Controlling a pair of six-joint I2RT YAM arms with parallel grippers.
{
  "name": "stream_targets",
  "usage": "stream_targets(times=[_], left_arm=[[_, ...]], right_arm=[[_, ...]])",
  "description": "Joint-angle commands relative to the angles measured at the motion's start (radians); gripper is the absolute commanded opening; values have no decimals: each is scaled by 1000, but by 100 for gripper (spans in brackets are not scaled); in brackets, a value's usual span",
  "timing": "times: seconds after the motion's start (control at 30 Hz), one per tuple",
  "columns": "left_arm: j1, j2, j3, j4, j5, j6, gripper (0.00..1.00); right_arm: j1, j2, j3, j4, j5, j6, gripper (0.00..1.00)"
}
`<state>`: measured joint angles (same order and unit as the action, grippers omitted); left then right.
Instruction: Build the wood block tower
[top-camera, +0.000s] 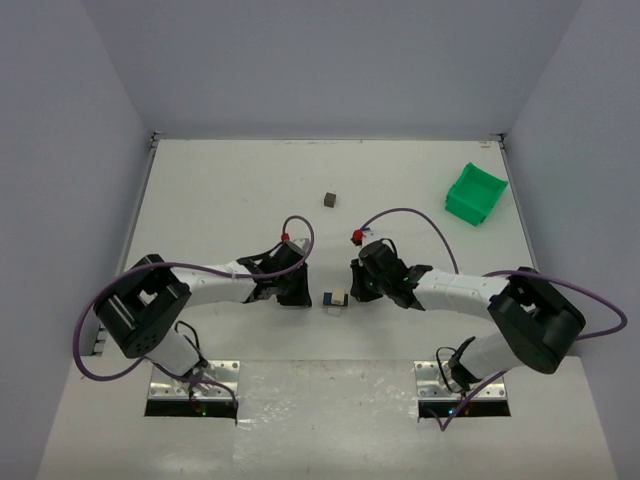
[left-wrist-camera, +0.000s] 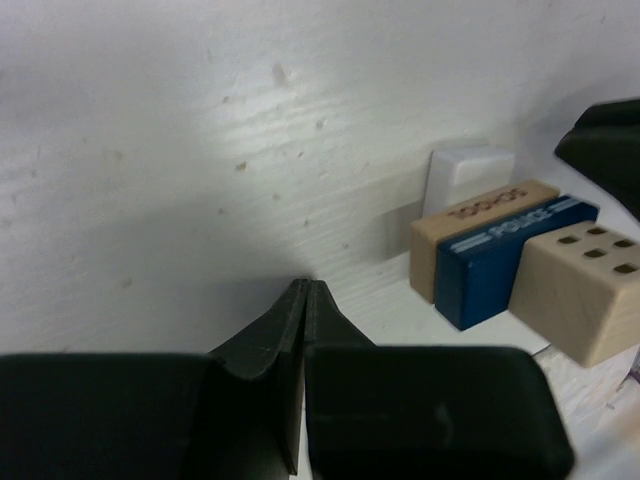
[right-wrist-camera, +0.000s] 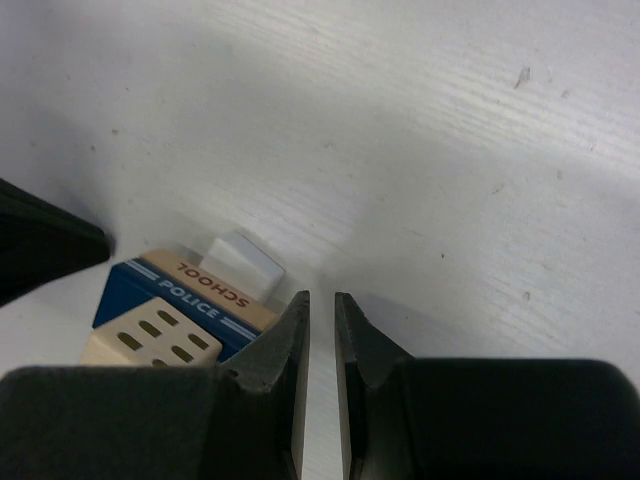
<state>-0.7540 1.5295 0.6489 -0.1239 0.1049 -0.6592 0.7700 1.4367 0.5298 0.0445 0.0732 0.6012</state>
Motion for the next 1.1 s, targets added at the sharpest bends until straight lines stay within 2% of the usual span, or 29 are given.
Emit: stream_targets(times=[0.0, 0.13, 0.3, 0.77, 1.07], left_arm=[[-25, -78, -74, 25, 14, 4, 0], [-61, -131, -122, 60, 33, 11, 0], [-108, -152, -110, 97, 45, 39, 0], [-111, -115, -49, 162, 58, 92, 0], [-111, -104, -43, 169, 45, 89, 0]], right_arm=[[6, 23, 72, 33, 24, -24, 15], [6, 37, 79, 29, 23, -24, 15], [6, 35, 79, 22, 29, -26, 16], [6, -61, 26, -15, 100, -20, 17], [6, -68, 22, -17, 106, -24, 17]])
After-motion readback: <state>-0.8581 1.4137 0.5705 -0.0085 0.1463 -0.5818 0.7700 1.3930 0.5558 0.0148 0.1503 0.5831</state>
